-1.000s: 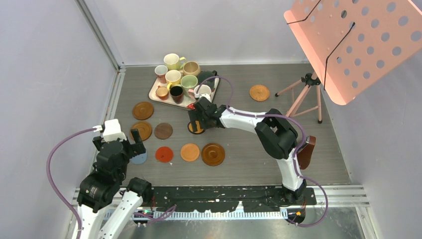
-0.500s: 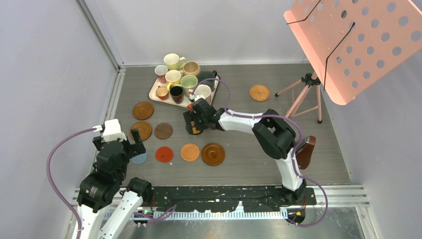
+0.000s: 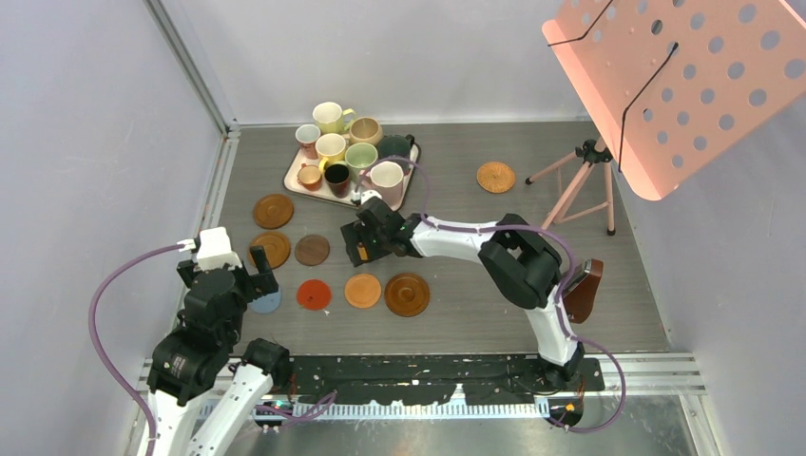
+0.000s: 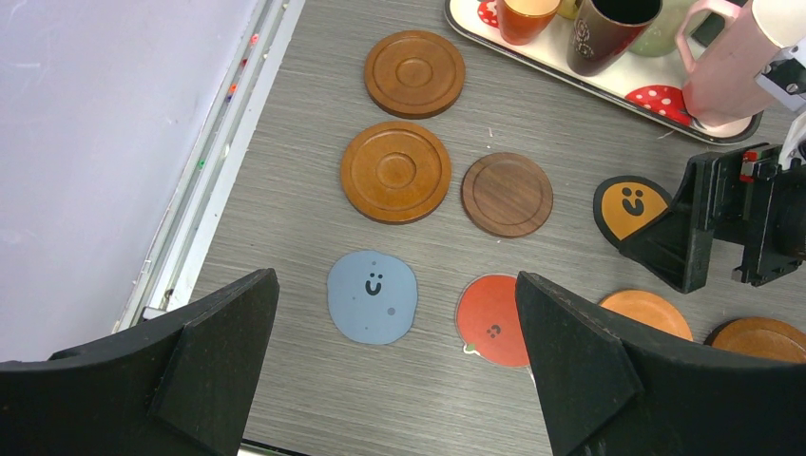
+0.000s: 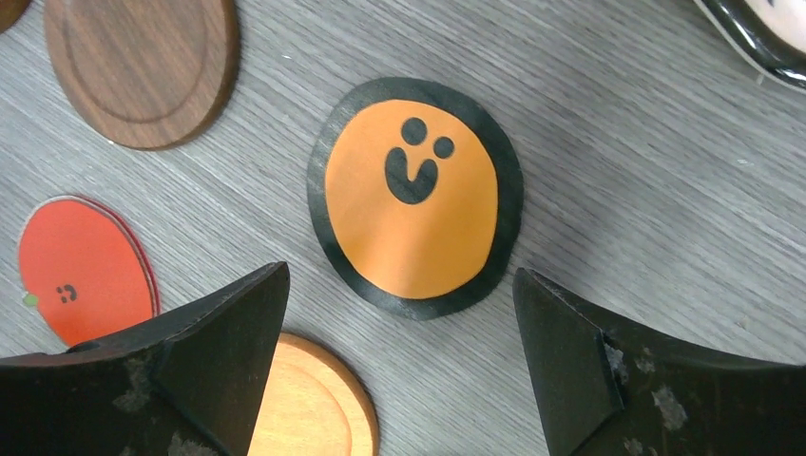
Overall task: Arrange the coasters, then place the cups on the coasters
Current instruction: Move the coaster to the center of the board.
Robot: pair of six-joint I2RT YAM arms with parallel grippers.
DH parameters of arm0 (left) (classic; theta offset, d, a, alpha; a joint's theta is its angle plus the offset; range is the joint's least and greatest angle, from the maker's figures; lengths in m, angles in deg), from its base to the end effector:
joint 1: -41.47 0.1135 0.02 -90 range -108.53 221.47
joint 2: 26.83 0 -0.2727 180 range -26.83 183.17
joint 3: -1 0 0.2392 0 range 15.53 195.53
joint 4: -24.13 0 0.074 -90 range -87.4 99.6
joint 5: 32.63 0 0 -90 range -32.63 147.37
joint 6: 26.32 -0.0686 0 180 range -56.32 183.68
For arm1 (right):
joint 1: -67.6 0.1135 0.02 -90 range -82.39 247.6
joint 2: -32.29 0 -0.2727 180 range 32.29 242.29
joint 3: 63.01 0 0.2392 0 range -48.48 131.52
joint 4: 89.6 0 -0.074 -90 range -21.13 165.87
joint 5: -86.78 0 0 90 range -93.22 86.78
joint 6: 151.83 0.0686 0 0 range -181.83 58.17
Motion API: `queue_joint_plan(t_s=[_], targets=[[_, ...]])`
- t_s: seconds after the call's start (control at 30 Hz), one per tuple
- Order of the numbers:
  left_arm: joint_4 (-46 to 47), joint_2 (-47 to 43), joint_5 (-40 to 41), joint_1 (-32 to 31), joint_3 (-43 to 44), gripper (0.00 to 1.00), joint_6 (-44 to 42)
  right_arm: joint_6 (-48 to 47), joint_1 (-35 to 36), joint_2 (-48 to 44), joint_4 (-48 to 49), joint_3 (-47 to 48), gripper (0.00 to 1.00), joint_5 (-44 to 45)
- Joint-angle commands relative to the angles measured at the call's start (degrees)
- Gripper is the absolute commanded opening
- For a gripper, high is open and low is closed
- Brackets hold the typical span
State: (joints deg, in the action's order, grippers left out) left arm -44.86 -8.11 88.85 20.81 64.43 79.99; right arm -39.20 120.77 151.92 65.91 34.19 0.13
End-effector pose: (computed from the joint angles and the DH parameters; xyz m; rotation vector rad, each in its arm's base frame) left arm 0.0618 0.0150 0.3148 -0.2735 1.9114 0.1187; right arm 0.2869 0.3764 0.1552 -0.6206 2.3809 0.5398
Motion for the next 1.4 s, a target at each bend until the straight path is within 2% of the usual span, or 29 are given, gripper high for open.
queue_joint_plan(t_s=[0.0, 0.3, 0.4, 0.5, 0.57, 0.8, 0.93, 1.0, 1.13, 1.37], targets=[[2.2, -0.4, 0.9, -0.2, 0.0, 0.99, 0.5, 0.0, -0.8, -6.0, -3.4, 0.5, 0.96, 4.6], [2.2, -0.6, 0.7, -0.2, -0.1, 0.99, 0.5, -5.2, -8.5, -18.0, -10.6, -5.4, 0.93, 13.6], [2.2, -0.5, 0.3, -0.2, 0.0, 0.99, 0.5, -7.3, -15.3, -20.5, -11.9, -6.6, 0.85, 15.2], [2.3, -0.4, 0.2, -0.2, 0.0, 0.99, 0.5, -8.7, -22.8, -20.2, -13.0, -5.4, 0.71, 14.4], [2.4, -0.4, 0.2, -0.2, -0.1, 0.99, 0.5, -10.0, -25.8, -17.9, -13.7, -3.1, 0.64, 15.7], [2.3, -0.2, 0.3, -0.2, -0.1, 0.99, 0.4, -14.4, -31.0, -7.1, -17.7, 10.8, 0.61, 23.4], [2.3, 0.1, 0.4, -0.2, -0.1, 0.99, 0.4, -17.2, -31.6, -1.7, -18.1, 16.7, 0.48, 30.8], [2.2, 0.3, 0.4, -0.2, 0.0, 0.99, 0.4, -18.6, -31.7, 0.6, -17.8, 19.1, 0.45, 34.1], [2.3, 0.5, 0.3, -0.2, -0.1, 0.99, 0.4, -22.1, -32.5, 5.2, -18.0, 23.8, 0.42, 37.6], [2.2, 1.1, 0.3, -0.2, 0.0, 0.99, 0.4, -26.4, -33.5, 11.9, -20.8, 31.4, 0.41, 37.3]])
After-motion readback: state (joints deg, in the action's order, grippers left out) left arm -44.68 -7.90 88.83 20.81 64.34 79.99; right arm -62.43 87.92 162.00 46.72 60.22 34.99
